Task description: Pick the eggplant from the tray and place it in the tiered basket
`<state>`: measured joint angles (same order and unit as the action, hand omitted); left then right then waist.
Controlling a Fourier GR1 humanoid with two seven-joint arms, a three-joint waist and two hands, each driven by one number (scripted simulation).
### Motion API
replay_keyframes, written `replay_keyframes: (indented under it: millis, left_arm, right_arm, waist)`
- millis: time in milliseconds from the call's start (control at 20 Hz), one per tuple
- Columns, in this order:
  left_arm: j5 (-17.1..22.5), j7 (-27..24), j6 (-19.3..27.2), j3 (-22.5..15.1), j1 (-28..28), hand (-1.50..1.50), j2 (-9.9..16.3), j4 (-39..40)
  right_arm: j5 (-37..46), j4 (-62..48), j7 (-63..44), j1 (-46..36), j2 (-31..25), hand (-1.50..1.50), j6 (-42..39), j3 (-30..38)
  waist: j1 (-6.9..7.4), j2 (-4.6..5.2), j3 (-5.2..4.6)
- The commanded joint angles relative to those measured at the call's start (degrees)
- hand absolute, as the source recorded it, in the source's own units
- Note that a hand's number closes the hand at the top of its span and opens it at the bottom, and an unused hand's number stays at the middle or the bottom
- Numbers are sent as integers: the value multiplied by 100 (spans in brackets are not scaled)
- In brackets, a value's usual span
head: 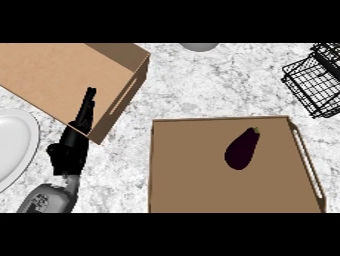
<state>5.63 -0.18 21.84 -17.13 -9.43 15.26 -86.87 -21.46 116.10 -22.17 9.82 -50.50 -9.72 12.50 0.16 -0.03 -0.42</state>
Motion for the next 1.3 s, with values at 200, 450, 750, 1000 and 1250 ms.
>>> replay_keyframes:
  millis: [200,450,750,1000,1250]
  left_arm:
    - [-83,122,-54,-21,-218,0,-64,-61]
    - [-143,84,-100,-64,-376,0,-281,251]
    - [-302,26,-59,-61,-27,0,-286,5]
    - [-323,70,-59,208,-248,0,-251,238]
    - [-303,255,-153,226,-286,0,-245,10]
  right_arm:
    - [38,998,-2903,-1362,-1263,-150,81,-994]
    - [177,634,-4025,-3011,-1031,-150,336,-2257]
    - [259,-151,-4653,-4382,-413,-150,-6,-3047]
    - [-1,-257,-5114,-4611,-125,-150,-100,-3492]
    - [-24,-409,-5332,-4686,-103,-150,-93,-3828]
  waist:
    - [221,35,14]
    - [337,76,19]
    - [237,35,27]
    - [108,16,28]
    - [51,-2,31]
